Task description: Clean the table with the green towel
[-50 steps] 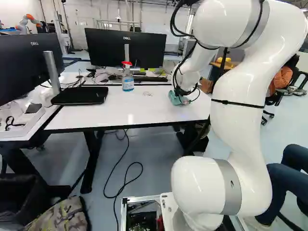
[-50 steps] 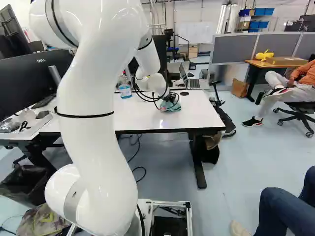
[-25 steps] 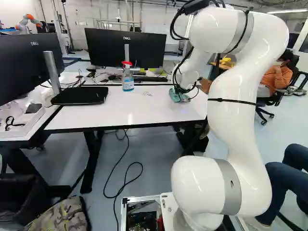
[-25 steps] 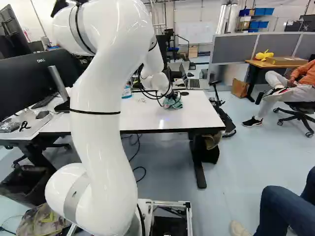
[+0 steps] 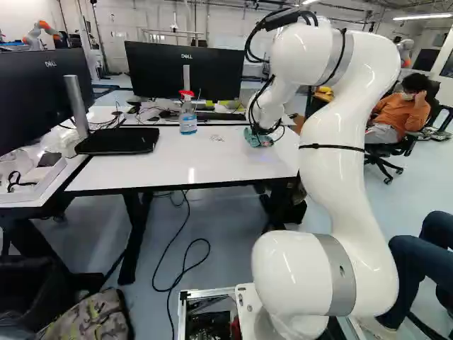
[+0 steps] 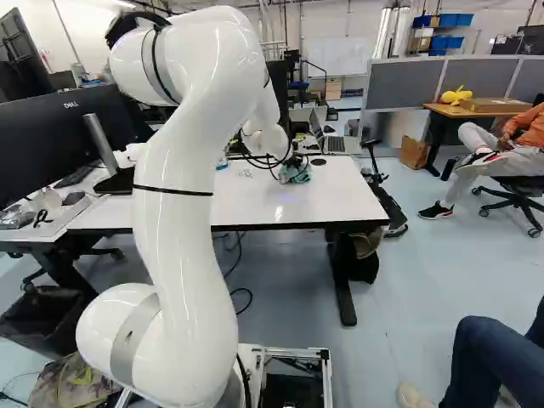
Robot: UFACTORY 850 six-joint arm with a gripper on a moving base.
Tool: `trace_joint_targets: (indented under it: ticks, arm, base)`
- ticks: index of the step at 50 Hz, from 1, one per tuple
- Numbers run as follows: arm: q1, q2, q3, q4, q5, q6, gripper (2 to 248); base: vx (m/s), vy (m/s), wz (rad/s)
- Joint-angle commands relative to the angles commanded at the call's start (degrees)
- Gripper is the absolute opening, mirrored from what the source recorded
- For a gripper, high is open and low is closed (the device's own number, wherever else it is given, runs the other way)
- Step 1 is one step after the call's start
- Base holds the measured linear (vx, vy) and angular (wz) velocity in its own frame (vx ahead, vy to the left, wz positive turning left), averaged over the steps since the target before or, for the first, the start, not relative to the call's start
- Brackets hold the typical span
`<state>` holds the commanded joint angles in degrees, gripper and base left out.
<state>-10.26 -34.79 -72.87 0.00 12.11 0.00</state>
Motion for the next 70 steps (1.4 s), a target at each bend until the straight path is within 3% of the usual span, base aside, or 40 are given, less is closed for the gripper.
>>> trace_joint_targets:
  ticks: [27,51,70]
  arm:
    - [3.78,-1.22,-1.68,0.0,0.0,0.0,37]
    - [3.78,0.84,-1.17,0.0,-0.6,0.0,37]
    - [3.78,3.25,-0.64,0.0,-6.42,0.0,37]
  base:
    - [0.0,0.0,0.0]
    - [0.0,0.0,0.0]
    - [0.0,0.0,0.0]
